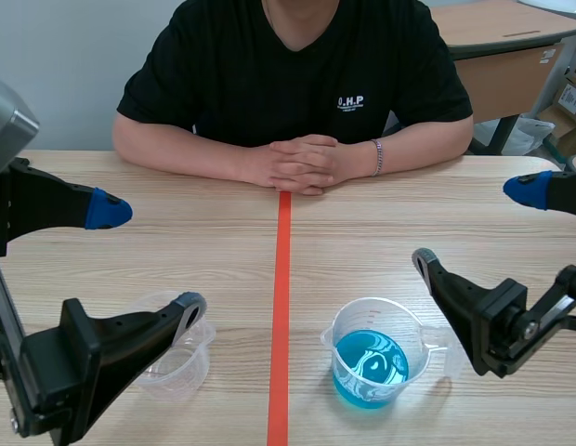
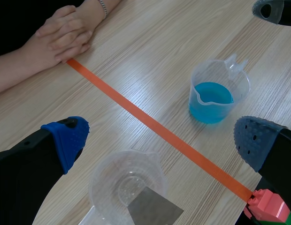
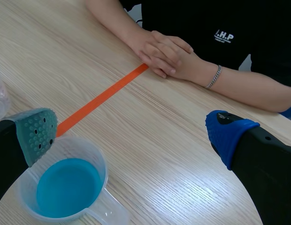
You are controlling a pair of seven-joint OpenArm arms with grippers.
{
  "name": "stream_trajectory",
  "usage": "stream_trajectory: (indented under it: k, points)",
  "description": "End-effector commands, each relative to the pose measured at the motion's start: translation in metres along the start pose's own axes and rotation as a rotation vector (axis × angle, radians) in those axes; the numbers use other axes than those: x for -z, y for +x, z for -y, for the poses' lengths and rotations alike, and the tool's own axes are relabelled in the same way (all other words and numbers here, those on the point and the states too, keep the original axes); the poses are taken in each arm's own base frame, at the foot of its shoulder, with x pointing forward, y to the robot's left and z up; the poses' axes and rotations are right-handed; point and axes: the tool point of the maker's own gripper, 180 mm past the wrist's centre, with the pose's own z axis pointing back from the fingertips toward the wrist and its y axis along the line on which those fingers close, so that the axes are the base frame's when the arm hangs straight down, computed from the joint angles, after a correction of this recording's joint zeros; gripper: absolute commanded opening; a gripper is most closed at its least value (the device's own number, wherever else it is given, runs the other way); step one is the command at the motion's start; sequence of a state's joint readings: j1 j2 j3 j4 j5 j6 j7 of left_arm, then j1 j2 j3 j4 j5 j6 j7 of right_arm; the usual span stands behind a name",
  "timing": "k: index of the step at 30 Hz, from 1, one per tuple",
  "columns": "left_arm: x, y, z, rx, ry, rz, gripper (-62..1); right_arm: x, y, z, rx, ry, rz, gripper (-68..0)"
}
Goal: Do the redox reaction experiment.
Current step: 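Lift the metal plate out of the left beaker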
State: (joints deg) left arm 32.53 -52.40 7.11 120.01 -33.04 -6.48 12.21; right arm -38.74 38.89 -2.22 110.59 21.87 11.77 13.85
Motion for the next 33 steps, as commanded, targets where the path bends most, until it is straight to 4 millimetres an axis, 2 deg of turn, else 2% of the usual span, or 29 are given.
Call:
stream_trajectory:
  k: [1, 6, 33]
  points:
    - [0.0001, 0.0062, 0.0028, -0.003, -0.009, 0.021, 1.4, 0.0016, 0.0223, 0.0045, -0.022, -0.003, 0.086, 0.4]
    - [0.0001, 0.0063, 0.0028, -0.005, -0.008, 0.021, 1.4, 0.0023, 0.0192, -0.0009, -0.011, 0.011, 0.074, 0.4]
    - [0.0001, 0.0062, 0.0028, -0.004, -0.009, 0.021, 1.4, 0.0023, 0.0192, -0.0008, -0.011, 0.011, 0.074, 0.4]
